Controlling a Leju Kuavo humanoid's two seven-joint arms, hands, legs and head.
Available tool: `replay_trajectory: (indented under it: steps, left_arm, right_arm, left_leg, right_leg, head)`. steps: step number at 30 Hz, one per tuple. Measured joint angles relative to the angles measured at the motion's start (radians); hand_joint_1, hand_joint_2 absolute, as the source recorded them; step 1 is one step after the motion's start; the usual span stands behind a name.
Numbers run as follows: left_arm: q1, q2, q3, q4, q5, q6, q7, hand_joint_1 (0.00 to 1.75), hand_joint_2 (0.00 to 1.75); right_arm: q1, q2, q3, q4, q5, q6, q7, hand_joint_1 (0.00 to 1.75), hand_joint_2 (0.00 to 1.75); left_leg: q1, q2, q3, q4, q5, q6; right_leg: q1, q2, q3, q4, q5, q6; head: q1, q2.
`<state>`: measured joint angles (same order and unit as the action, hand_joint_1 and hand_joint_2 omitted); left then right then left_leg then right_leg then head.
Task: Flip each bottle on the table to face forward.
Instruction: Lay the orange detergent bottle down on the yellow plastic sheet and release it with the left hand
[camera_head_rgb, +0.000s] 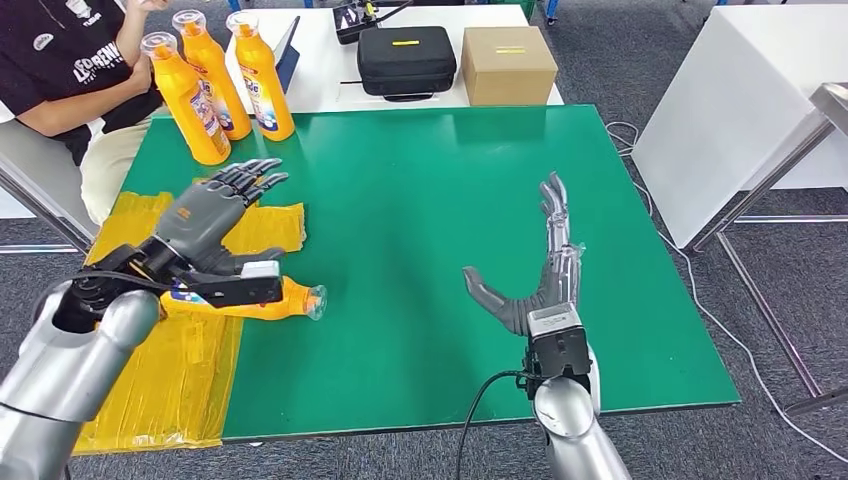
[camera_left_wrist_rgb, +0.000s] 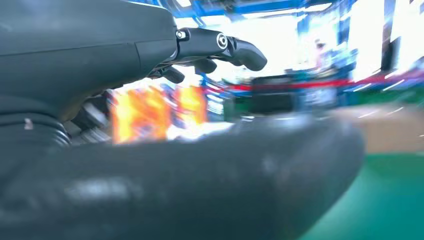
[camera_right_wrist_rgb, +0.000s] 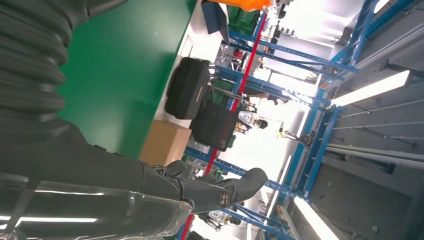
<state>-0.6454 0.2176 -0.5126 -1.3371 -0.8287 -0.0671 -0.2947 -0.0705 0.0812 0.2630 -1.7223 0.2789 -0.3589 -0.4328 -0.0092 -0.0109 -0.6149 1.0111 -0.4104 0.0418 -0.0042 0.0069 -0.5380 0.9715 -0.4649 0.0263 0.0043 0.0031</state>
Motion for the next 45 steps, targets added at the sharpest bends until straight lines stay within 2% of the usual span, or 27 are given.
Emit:
replay_trajectory:
  steps: [4,9,15,18,22,27,34,45]
  left_arm:
    - [0.122,-0.089,0.054,-0.064,0.359,-0.033,-0.042,0.00,1.75]
    - [0.232,-0.215,0.060,-0.058,0.637,-0.083,-0.039,0.00,1.75]
    - [0.255,-0.343,0.043,0.006,0.952,-0.124,0.042,0.00,1.75]
    - [0.242,-0.387,0.034,0.027,1.011,-0.132,0.068,0.00,1.75]
    - [0.232,-0.416,0.028,0.041,1.021,-0.132,0.076,0.00,1.75]
    - [0.227,-0.427,0.020,0.048,1.032,-0.125,0.079,0.00,1.75]
    - [0.211,-0.436,0.020,0.048,1.020,-0.054,0.087,0.00,1.75]
    - [0.179,-0.448,0.024,0.040,0.970,0.014,0.064,0.00,1.75]
  right_arm:
    - [-0.005,0.000,-0.003,-0.023,-0.008,0.006,-0.001,0.00,1.75]
    - [-0.010,-0.001,0.003,-0.029,0.001,0.014,0.010,0.00,1.75]
    - [-0.023,-0.005,0.022,-0.028,-0.033,0.025,0.010,0.00,1.75]
    - [-0.026,-0.005,0.033,-0.028,-0.034,0.025,0.013,0.00,1.75]
    - [-0.026,-0.005,0.039,-0.028,-0.034,0.025,0.014,0.00,1.75]
    - [-0.026,-0.006,0.040,-0.028,-0.027,0.039,0.017,0.00,1.75]
    - [-0.026,-0.006,0.041,-0.027,-0.025,0.091,0.011,0.00,1.75]
    - [-0.034,-0.005,0.041,-0.016,-0.020,0.112,0.015,0.00,1.75]
  left_leg:
    - [-0.001,0.000,0.000,0.000,0.000,0.000]
    - [-0.002,-0.001,0.000,0.000,0.000,0.001]
    - [-0.002,-0.001,0.000,0.000,0.000,0.001]
    - [-0.002,-0.001,0.000,0.000,0.000,0.001]
    - [-0.001,-0.001,0.000,0.000,0.000,0.001]
    - [-0.001,-0.001,0.000,0.000,0.000,0.001]
    - [-0.001,-0.001,0.000,0.000,0.000,0.001]
    - [-0.001,-0.001,0.000,0.000,0.000,0.001]
  right_leg:
    - [-0.001,0.000,0.000,0.000,0.000,0.000]
    - [-0.002,-0.001,0.000,-0.001,0.000,0.000]
    - [-0.002,-0.001,0.000,-0.001,0.000,0.000]
    - [-0.002,-0.001,0.000,-0.001,0.000,0.000]
    - [-0.001,-0.001,0.000,-0.001,0.000,0.000]
    - [-0.001,-0.001,0.000,-0.001,0.000,0.000]
    - [-0.001,-0.001,0.000,0.000,0.000,0.000]
    - [-0.001,-0.001,0.000,0.000,0.000,0.000]
  head:
    - [0.000,0.000]
    - [0.000,0.000]
    - [0.000,0.000]
    - [0.000,0.000]
    - [0.000,0.000]
    - [0.000,0.000]
    - [0.000,0.000]
    - [0.000,0.000]
